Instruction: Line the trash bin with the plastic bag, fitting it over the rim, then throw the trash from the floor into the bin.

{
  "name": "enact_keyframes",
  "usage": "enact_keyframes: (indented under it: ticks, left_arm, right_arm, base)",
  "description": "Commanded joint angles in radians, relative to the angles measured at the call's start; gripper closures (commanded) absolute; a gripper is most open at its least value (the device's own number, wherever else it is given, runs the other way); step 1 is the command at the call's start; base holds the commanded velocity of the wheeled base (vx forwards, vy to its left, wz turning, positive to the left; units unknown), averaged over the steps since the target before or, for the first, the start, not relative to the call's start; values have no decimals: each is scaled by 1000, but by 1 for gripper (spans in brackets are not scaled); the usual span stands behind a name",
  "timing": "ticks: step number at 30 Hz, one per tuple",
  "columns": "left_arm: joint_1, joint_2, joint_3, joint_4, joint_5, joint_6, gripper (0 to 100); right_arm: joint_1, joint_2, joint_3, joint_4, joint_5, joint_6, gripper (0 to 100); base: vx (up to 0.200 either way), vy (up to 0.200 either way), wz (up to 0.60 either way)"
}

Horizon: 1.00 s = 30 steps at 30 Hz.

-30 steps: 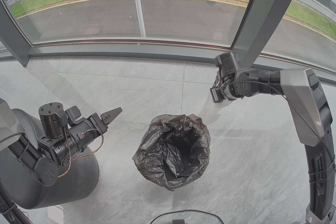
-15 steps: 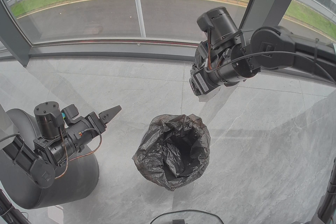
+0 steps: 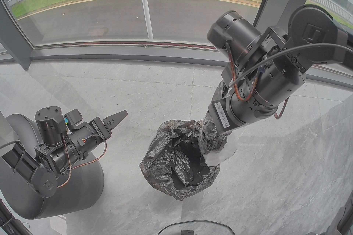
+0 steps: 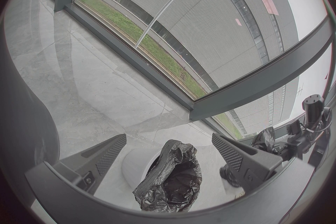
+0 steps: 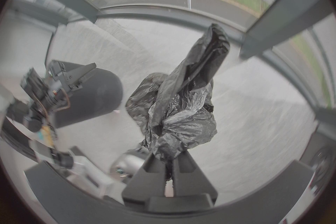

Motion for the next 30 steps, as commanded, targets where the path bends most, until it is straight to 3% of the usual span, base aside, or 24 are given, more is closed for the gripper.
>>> enact_keyframes:
  ticks: [1, 8, 12, 14, 19, 30]
  left_arm:
    - [-1, -7, 1, 0, 0, -3, 0]
    - [-13, 1, 1, 0, -3, -4, 0]
    - [-13, -5, 2, 0, -2, -4, 0]
    - [-13, -8, 2, 0, -2, -4, 0]
    - [-13, -2, 2, 0, 0, -4, 0]
    - [-15, 1, 2, 0, 0, -4, 0]
  right_arm:
    - [-88, 34, 0, 54, 211, 188, 100]
    - [-150, 106, 0, 6, 223, 228, 100]
    - [-160, 160, 0, -107, 257, 236, 100]
    - [-156, 172, 0, -167, 294, 247, 100]
    - [-117, 200, 0, -302, 295, 250, 100]
    - [-56, 276, 0, -308, 269, 239, 100]
  base:
    - [0, 0, 0]
    - [0, 0, 0]
    - [0, 0, 0]
    - [0, 0, 0]
    - [0, 0, 0]
    - [0, 0, 0]
